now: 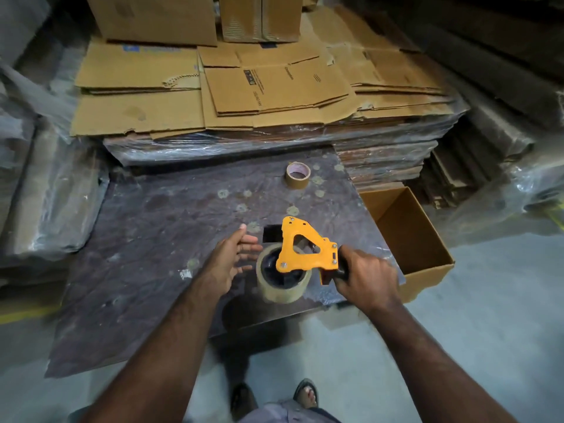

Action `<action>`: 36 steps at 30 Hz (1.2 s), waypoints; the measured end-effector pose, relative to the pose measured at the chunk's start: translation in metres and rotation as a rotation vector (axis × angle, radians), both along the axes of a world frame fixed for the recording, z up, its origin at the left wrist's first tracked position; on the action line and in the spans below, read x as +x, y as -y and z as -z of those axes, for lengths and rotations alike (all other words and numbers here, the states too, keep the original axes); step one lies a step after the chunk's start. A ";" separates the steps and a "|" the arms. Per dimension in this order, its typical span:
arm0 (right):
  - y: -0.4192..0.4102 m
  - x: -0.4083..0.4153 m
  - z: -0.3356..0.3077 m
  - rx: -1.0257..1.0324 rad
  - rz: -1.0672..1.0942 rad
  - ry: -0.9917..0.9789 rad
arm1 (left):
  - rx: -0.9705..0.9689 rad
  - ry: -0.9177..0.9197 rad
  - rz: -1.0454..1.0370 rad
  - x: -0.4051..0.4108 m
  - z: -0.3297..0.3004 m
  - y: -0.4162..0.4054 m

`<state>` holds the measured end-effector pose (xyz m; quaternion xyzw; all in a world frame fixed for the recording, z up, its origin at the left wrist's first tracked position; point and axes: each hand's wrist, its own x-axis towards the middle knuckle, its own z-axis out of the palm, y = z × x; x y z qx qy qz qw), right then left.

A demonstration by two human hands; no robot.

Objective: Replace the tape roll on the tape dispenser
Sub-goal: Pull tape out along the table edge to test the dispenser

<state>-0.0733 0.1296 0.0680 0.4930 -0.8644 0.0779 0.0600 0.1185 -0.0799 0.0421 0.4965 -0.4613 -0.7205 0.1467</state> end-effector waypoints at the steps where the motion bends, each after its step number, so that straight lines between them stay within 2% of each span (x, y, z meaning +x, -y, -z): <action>1: -0.001 -0.002 -0.005 0.016 0.027 0.110 | 0.040 -0.005 -0.007 -0.004 -0.002 -0.001; 4: -0.004 -0.010 -0.015 -0.017 0.101 0.504 | 0.153 -0.010 0.037 -0.016 -0.002 -0.008; 7: -0.005 -0.012 -0.018 -0.146 0.182 1.089 | 0.213 0.042 0.145 -0.036 0.006 -0.024; 10: -0.008 -0.016 -0.017 -0.267 0.267 1.641 | 0.311 -0.018 0.169 -0.068 0.007 -0.055; 13: -0.013 -0.023 -0.021 -0.319 0.314 1.938 | 0.365 -0.124 0.137 -0.098 0.007 -0.079; 16: -0.021 -0.033 -0.017 -0.324 0.347 2.012 | 0.396 -0.214 0.131 -0.110 0.008 -0.088; 22: -0.025 -0.044 -0.004 -0.309 0.387 1.956 | 0.343 -0.257 0.062 -0.113 0.000 -0.093; 26: -0.012 -0.042 -0.001 -0.335 0.429 1.968 | 0.264 -0.311 0.028 -0.106 0.005 -0.095; 31: 0.008 -0.037 -0.002 -0.328 0.451 1.948 | 0.118 -0.281 0.133 -0.097 0.013 -0.080; 34: 0.014 -0.035 -0.006 -0.322 0.473 1.960 | -0.043 -0.183 0.241 -0.080 0.017 -0.046; 36: 0.016 -0.036 -0.011 -0.297 0.467 1.935 | -0.329 -0.086 0.346 -0.070 0.012 -0.016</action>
